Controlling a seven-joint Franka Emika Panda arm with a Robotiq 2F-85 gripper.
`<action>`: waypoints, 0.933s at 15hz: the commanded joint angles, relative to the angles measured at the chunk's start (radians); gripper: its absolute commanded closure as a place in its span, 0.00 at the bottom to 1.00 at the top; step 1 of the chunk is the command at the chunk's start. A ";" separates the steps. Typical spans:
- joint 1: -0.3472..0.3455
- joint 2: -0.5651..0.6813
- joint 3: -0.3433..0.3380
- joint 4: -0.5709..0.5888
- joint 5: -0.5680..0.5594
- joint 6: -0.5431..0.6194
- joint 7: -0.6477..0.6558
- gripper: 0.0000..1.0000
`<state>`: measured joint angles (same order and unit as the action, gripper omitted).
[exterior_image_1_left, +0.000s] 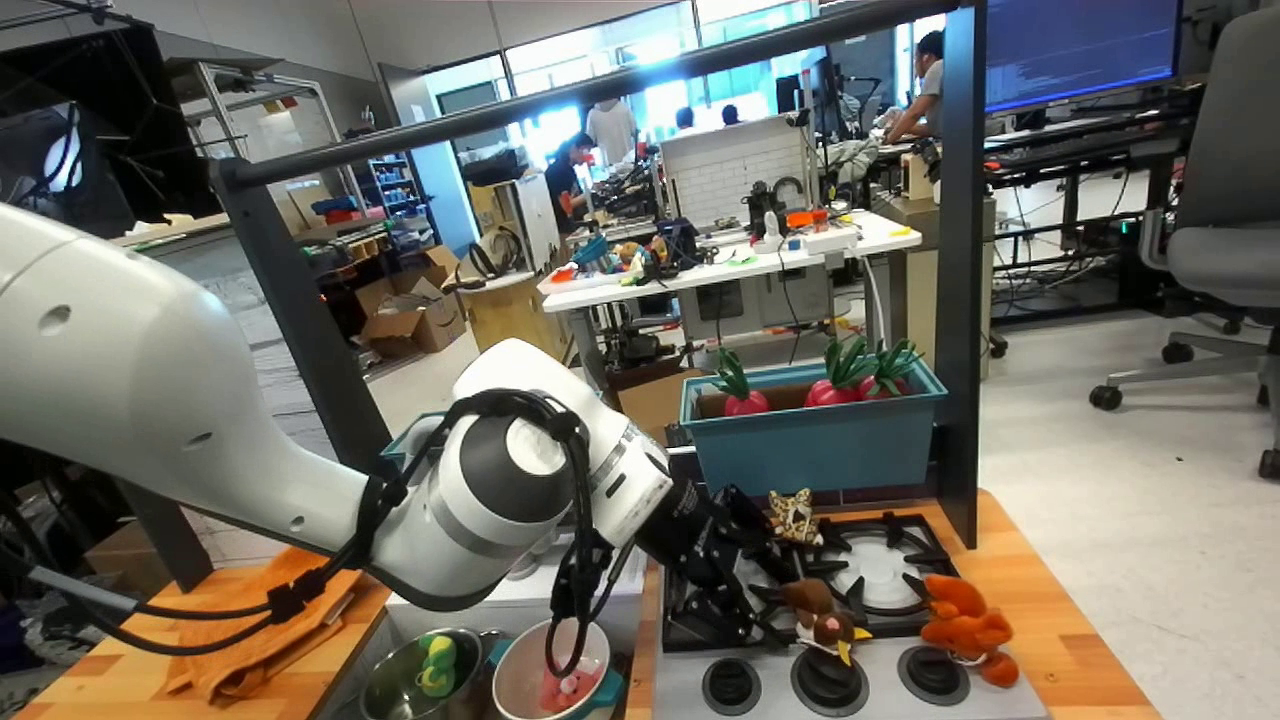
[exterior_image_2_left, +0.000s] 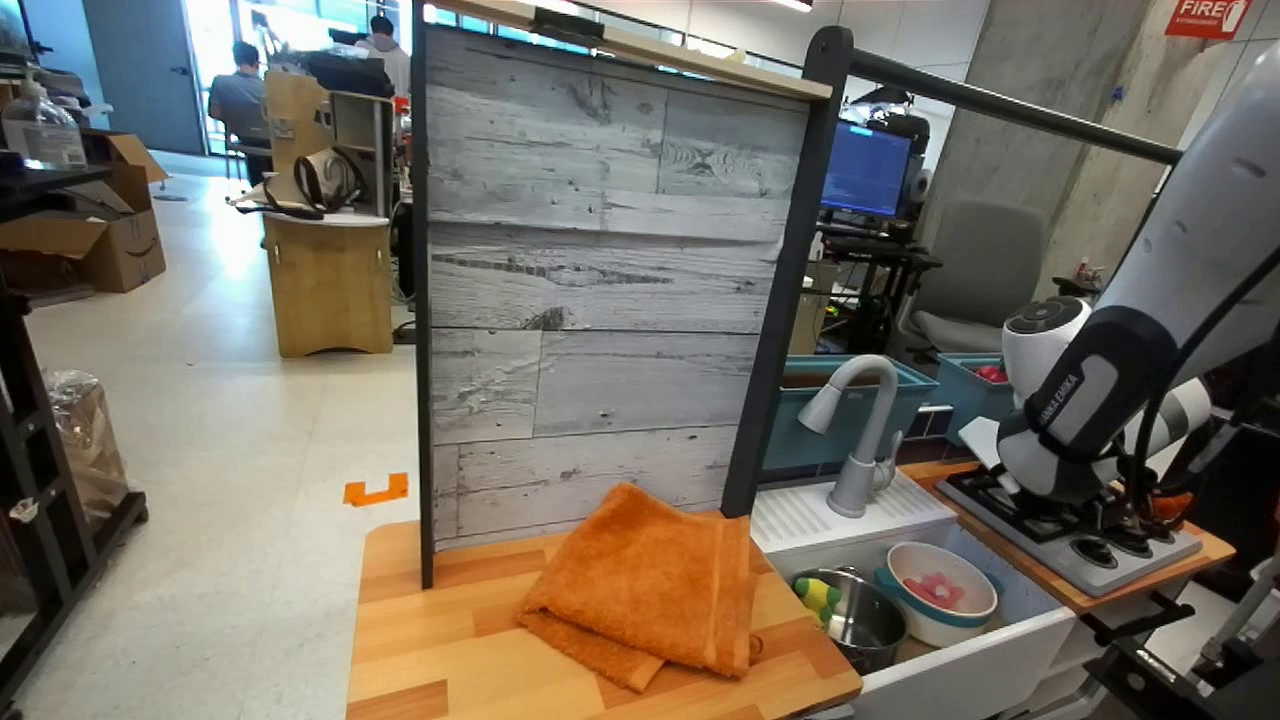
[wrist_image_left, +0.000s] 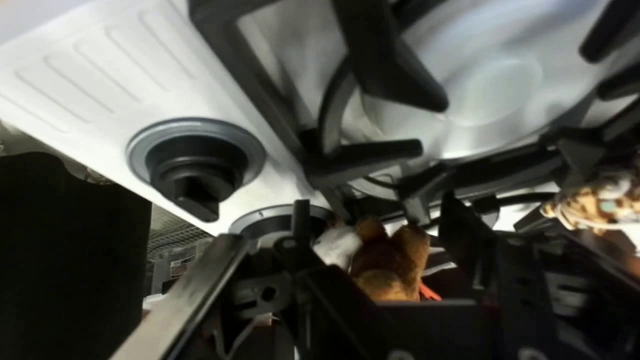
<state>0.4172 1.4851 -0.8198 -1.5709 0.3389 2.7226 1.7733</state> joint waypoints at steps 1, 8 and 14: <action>-0.032 -0.013 -0.011 0.057 -0.098 -0.084 0.144 0.63; -0.003 -0.062 -0.006 0.014 -0.234 -0.105 0.290 1.00; 0.082 -0.063 0.006 -0.057 -0.296 -0.089 0.406 1.00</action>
<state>0.4427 1.4555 -0.8238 -1.5646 0.0943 2.6468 2.1092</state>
